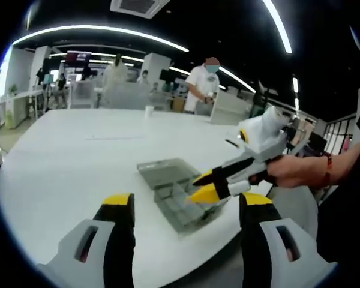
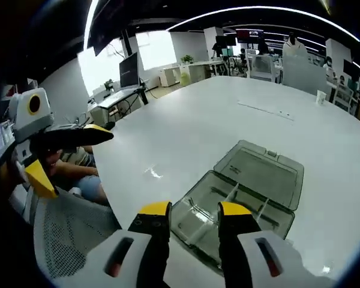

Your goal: Insert the divider into the dual guide fixture by aligning both edges with the guide slots and pushing it downward to the bottom, including one-sided entry, uneven engagement, binding, and posture correction.

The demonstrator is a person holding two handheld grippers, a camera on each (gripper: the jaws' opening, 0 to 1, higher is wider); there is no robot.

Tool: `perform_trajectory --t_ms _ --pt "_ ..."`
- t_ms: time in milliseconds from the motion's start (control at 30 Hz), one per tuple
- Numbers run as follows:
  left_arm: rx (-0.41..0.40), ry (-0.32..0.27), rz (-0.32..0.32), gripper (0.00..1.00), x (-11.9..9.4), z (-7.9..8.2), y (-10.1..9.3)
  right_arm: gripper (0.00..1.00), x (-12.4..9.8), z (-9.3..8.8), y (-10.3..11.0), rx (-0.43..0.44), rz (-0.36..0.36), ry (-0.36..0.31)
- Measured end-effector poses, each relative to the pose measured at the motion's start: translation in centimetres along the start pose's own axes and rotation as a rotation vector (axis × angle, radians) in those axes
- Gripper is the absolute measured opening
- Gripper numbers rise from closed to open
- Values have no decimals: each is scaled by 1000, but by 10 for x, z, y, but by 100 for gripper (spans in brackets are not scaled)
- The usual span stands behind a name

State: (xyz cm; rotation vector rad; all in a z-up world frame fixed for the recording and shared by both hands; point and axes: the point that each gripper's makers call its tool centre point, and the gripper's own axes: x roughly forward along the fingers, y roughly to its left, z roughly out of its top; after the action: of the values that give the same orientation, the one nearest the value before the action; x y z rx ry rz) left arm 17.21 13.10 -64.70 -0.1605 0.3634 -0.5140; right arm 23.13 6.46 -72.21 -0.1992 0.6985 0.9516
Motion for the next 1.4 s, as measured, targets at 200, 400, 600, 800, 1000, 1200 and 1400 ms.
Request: perform_trajectory --t_ms 200,400,600,800,1000,1200,1400 --pt "0 -15 22 72 4 1 -7 36 -13 1 -4 -37 19 -28" --pt "-10 -21 32 74 12 2 -15 38 -29 -2 -17 -41 15 -48" --pt "-6 -42 17 70 26 10 -29 39 -43 -8 -28 -35 20 -53" --pt "-6 -110 21 68 27 22 -37 42 -55 -2 -34 -42 22 -89" --pt "-41 -203 15 69 21 34 -41 44 -61 1 -34 -46 37 -122" --pt "-44 -168 35 80 22 25 -42 48 -67 -3 -34 -43 37 -137" --pt "-72 -174 25 98 28 20 -44 54 -75 -7 -38 -33 22 -162"
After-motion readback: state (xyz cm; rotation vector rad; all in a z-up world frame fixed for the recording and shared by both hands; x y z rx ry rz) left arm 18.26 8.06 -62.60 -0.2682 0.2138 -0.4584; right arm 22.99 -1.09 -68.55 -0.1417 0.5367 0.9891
